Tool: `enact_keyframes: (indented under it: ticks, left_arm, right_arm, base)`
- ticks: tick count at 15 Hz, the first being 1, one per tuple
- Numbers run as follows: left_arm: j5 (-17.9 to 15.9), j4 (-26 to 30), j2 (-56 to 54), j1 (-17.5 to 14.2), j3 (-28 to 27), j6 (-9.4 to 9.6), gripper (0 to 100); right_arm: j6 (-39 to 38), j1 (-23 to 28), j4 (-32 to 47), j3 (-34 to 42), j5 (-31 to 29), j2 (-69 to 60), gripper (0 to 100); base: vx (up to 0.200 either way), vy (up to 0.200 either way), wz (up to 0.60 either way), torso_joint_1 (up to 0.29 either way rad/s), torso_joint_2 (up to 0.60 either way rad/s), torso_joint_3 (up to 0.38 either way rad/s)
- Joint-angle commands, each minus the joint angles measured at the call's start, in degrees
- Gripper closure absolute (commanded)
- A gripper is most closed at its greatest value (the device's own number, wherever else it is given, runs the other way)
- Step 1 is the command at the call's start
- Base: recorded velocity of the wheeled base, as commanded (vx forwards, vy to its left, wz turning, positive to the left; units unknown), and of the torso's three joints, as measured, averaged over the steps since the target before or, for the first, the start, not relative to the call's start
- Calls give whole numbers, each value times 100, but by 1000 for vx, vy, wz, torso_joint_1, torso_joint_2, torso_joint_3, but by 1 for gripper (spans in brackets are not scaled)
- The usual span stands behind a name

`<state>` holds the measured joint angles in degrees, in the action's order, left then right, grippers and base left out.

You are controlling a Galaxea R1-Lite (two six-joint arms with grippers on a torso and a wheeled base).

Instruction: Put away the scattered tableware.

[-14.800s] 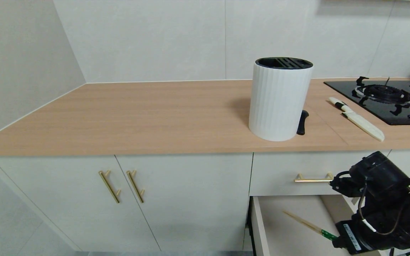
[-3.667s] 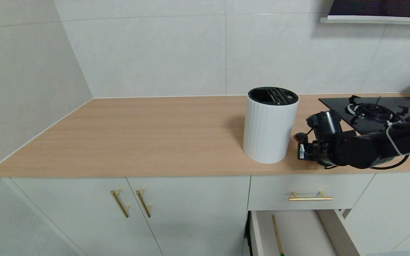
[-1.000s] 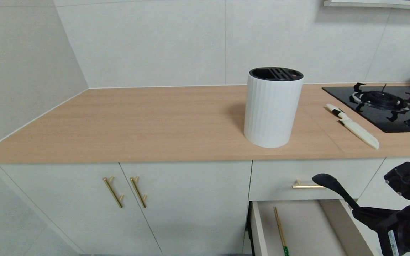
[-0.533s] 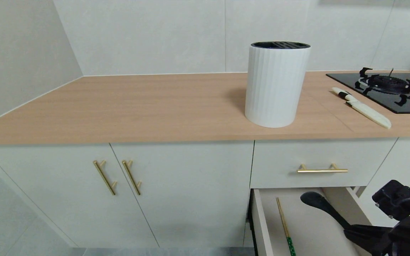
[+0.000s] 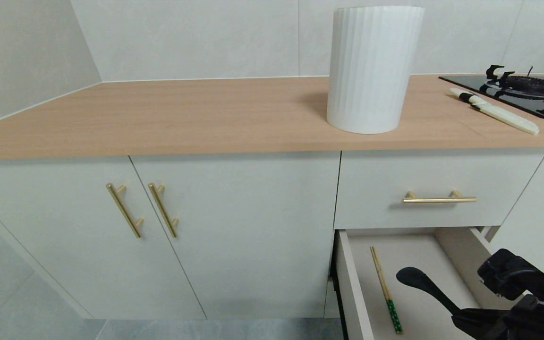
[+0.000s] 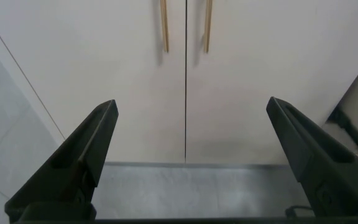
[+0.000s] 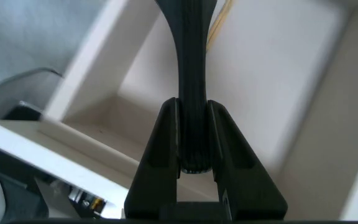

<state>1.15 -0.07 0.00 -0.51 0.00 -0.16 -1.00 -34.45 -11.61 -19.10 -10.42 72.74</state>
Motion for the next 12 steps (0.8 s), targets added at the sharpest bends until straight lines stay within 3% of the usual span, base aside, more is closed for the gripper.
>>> enact_keyframes:
  ticks: [1, 10, 12]
  left_arm:
    - [0, -1, 0, -2, 0, -2, 0]
    - [0, -1, 0, -2, 0, -2, 0]
    - [0, -1, 0, -2, 0, 7, 0]
  right_arm:
    - [3, 0, -8, 21, -4, 74, 100]
    - [-32, 52, -105, -6, -21, 443, 100]
    - [-93, 404, -518, -50, -39, 1040, 100]
  base:
    - [0, 0, 0, -41, 266, 203]
    - [0, 0, 0, -6, 27, 18]
    - [0, 0, 0, 0, 0, 0]
